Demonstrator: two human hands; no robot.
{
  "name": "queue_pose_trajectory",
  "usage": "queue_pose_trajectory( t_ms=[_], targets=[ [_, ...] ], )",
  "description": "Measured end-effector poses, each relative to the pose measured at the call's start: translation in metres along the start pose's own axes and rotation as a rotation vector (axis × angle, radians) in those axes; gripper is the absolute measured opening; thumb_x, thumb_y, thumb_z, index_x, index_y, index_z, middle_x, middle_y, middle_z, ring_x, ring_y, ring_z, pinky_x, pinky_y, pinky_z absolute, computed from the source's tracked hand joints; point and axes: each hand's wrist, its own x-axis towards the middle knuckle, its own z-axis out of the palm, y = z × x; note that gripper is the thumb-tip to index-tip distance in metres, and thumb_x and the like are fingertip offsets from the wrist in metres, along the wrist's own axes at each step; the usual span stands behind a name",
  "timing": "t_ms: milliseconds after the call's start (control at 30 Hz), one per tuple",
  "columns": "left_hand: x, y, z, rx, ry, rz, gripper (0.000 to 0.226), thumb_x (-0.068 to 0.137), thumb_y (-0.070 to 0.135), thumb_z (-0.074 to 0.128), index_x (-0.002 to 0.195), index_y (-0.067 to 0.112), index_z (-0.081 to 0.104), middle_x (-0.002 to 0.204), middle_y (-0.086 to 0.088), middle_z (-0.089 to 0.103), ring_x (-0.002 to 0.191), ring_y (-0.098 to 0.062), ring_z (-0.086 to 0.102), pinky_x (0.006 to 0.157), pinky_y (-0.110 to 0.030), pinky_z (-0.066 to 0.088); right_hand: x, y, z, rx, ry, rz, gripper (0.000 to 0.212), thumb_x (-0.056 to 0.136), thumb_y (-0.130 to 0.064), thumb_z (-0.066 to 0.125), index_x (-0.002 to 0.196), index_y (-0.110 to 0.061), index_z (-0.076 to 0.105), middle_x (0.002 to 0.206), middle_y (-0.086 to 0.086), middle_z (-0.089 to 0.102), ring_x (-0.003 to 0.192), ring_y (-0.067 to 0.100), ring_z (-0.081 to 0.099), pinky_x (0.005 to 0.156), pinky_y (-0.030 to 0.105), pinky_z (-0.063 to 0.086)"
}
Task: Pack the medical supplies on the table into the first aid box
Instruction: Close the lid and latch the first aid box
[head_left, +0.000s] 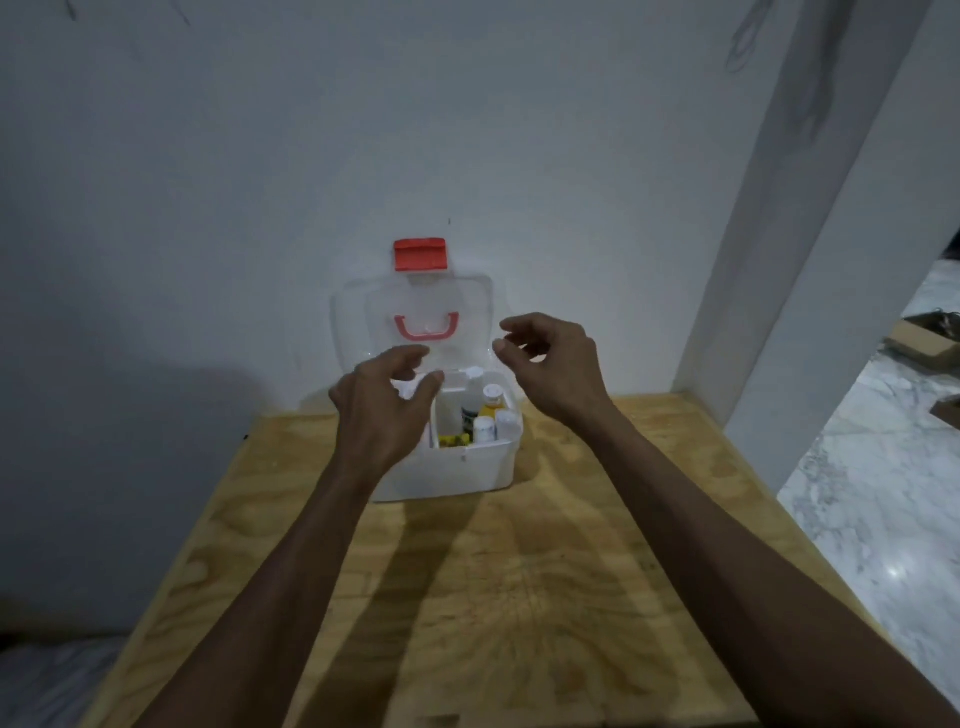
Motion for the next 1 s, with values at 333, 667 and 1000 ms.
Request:
queue_pose_trajectory(
  t_ms=[333,667,1000],
  targets=[
    [0.076,-0.024,-0.027,-0.011,0.165,-0.161,0.054,0.092,0.034,0.062,0.141,0.017,0.047,0.142,-0.009,0.052,0.119,-0.024,0.058,0.097,-0.037,0.046,0.072,-0.012,0.033,0.041,0.095,0.083,0.043,0.092,-0.026,0.064,0.133,-0.016,0.055,0.123,0.003,0.063,0.110,0.013,0.058,0.096,0.030,0.048],
    [0.099,-0.036,-0.016,-0.077,0.151,-0.213,0.044,0.097,0.037,0.054,0.134,0.013,0.056,0.131,-0.009,0.063,0.113,-0.020,0.062,0.096,-0.033,0.048,0.095,-0.005,0.048,0.236,0.172,0.238,0.027,0.098,-0.031,0.053,0.120,-0.019,0.064,0.108,-0.006,0.066,0.095,0.007,0.060,0.071,0.015,0.044],
    [0.060,-0.023,-0.029,-0.118,0.258,-0.213,0.031,0.098,0.032,0.052,0.119,0.014,0.066,0.117,-0.003,0.070,0.101,-0.008,0.059,0.086,-0.024,0.045,0.060,-0.005,0.037,0.373,0.205,0.280,0.016,0.097,-0.030,0.055,0.103,-0.024,0.068,0.097,-0.009,0.069,0.096,0.012,0.065,0.084,0.028,0.051]
  ],
)
